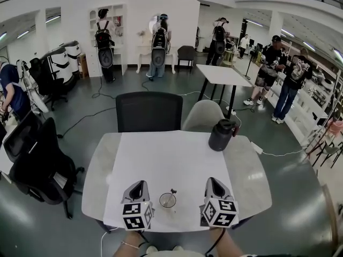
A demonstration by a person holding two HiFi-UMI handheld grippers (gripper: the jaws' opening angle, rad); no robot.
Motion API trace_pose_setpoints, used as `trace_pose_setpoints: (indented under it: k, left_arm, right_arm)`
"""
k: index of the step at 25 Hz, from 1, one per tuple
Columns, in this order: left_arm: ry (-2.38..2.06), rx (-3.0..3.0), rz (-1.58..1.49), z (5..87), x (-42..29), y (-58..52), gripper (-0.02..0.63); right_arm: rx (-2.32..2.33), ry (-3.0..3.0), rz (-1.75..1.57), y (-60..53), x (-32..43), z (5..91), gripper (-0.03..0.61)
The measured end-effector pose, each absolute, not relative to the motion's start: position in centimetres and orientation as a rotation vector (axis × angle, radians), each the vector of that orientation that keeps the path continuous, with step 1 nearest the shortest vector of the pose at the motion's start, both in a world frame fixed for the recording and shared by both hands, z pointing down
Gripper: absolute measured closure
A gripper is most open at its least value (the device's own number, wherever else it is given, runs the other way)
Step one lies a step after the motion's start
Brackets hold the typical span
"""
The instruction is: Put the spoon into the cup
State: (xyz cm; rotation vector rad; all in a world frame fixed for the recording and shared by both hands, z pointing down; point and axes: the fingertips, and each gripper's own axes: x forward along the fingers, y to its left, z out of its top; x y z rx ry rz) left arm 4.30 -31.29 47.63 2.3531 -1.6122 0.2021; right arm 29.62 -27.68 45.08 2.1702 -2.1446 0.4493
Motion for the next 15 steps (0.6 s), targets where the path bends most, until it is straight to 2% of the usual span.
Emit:
trace_pose_setpoints:
  k: [15]
  left_arm:
    - [-1.612, 2.351, 0.221, 48.0, 4.37, -31.46, 0.595]
  right_arm:
    - [2.163, -2.122, 0.455, -27.23, 30.39, 45.74, 0.547]
